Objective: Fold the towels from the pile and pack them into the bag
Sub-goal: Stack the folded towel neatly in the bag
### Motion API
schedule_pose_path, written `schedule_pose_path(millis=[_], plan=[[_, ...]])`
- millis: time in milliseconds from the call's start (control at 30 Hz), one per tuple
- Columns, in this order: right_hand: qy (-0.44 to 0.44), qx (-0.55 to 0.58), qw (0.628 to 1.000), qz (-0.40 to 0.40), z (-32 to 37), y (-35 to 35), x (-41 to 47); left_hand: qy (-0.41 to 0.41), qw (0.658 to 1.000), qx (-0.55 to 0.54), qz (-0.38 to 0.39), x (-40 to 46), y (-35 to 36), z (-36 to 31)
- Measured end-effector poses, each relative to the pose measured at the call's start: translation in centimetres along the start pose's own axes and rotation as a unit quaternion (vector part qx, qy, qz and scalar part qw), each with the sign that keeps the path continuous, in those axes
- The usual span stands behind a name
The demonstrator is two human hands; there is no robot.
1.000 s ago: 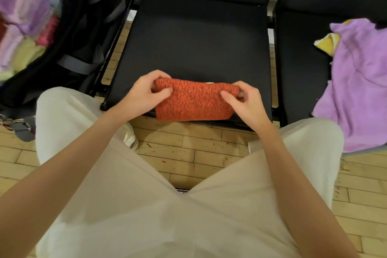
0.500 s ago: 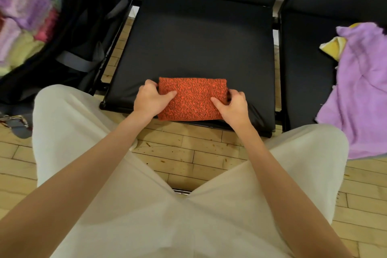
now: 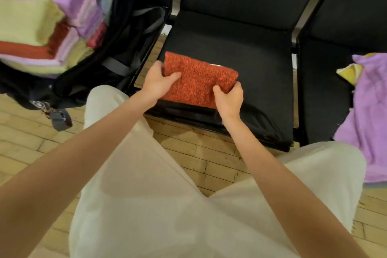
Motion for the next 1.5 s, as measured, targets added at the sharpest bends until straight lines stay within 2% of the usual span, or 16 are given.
schedule_pose_path(millis=[100, 200, 333, 467, 600, 700, 800, 933, 1200, 1300, 1433, 1500], plan=[[-0.041, 0.056, 0.997, 0.036, 4.6, 4.2, -0.4, 0.072, 0.995, 0.03, -0.059, 0.5, -6.2, -3.3], [-0.121, 0.052, 0.99, 0.05, 10.2, 8.2, -0.7, 0.077, 0.987, 0.062, -0.128, 2.5, -12.7, -5.1], [-0.188, 0.049, 0.98, 0.037, 16.7, 12.7, -0.6, 0.057, 0.986, 0.088, -0.128, 5.1, -20.1, -7.0], [-0.255, 0.019, 0.963, 0.081, 21.9, 17.6, 1.4, 0.088, 0.973, 0.135, -0.165, 7.3, -25.7, -8.5], [-0.291, -0.031, 0.947, 0.131, 26.3, 23.4, 3.5, 0.072, 0.96, 0.182, -0.2, 12.0, -30.9, -8.9], [-0.294, -0.052, 0.944, 0.137, 29.3, 27.5, 5.7, 0.08, 0.964, 0.159, -0.196, 16.0, -33.9, -9.1], [-0.302, -0.074, 0.94, 0.142, 31.7, 30.8, 8.1, 0.089, 0.958, 0.137, -0.235, 19.8, -36.7, -9.0], [-0.292, -0.111, 0.938, 0.152, 32.3, 34.0, 11.4, 0.087, 0.953, 0.158, -0.242, 24.1, -38.3, -7.3], [-0.299, -0.158, 0.929, 0.151, 29.1, 37.6, 13.3, 0.05, 0.947, 0.224, -0.223, 29.1, -37.4, -2.6], [-0.326, -0.181, 0.91, 0.183, 28.8, 37.7, 13.2, 0.015, 0.93, 0.267, -0.252, 28.8, -36.5, -2.4], [-0.317, -0.21, 0.888, 0.259, 28.3, 36.4, 12.9, -0.036, 0.877, 0.351, -0.327, 26.1, -34.4, -4.2], [-0.318, -0.23, 0.878, 0.275, 28.3, 34.8, 12.3, -0.026, 0.874, 0.362, -0.323, 24.6, -32.8, -5.3]])
Point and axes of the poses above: each hand's wrist, its own x-axis towards the middle knuckle, its own y-axis out of the palm, z = x × y, the point moved 7 cm from there along x, towards the middle knuckle, and after that the axes turned 6 degrees about z, right-handed, at the moved point
